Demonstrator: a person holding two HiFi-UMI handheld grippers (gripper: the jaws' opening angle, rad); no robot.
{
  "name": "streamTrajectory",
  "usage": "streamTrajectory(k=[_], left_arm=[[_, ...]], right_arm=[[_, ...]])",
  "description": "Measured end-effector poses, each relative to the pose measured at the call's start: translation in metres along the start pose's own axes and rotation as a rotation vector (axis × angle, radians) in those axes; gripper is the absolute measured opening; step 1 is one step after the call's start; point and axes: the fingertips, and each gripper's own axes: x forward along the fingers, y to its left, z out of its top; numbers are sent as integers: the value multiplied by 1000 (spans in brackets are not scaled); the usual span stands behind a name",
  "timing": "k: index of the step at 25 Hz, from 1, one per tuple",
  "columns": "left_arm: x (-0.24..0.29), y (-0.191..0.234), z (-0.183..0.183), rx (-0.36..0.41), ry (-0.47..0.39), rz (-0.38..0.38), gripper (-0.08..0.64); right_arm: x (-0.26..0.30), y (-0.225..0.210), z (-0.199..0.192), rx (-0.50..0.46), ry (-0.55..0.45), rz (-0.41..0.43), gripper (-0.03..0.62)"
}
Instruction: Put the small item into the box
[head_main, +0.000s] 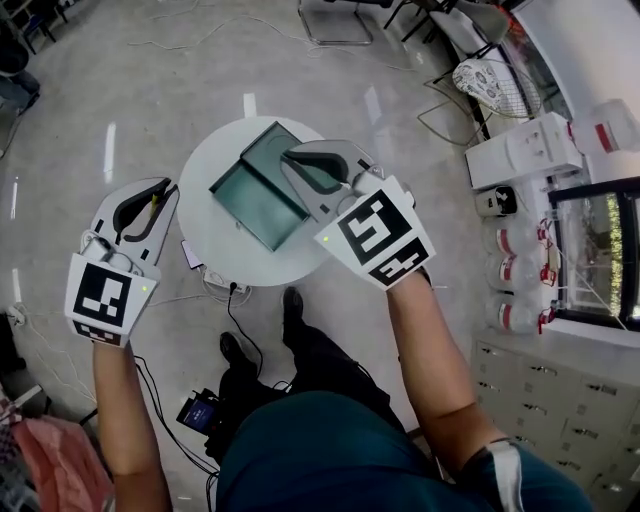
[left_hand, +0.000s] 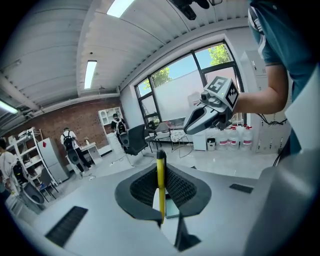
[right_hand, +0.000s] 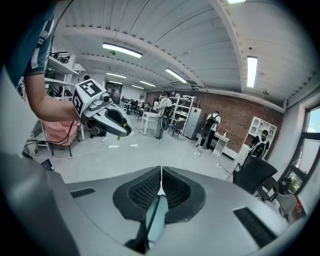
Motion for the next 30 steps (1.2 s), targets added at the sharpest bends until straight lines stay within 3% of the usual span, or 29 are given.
streamTrajectory(k=[20,30], left_arm=[[174,-58,-119,-82,128,-167,49],[229,-93,-159,-94,190,-238,49]], right_arm=[[55,-32,-165,131,99,22,38],[62,-37,-219,176,130,27,38]])
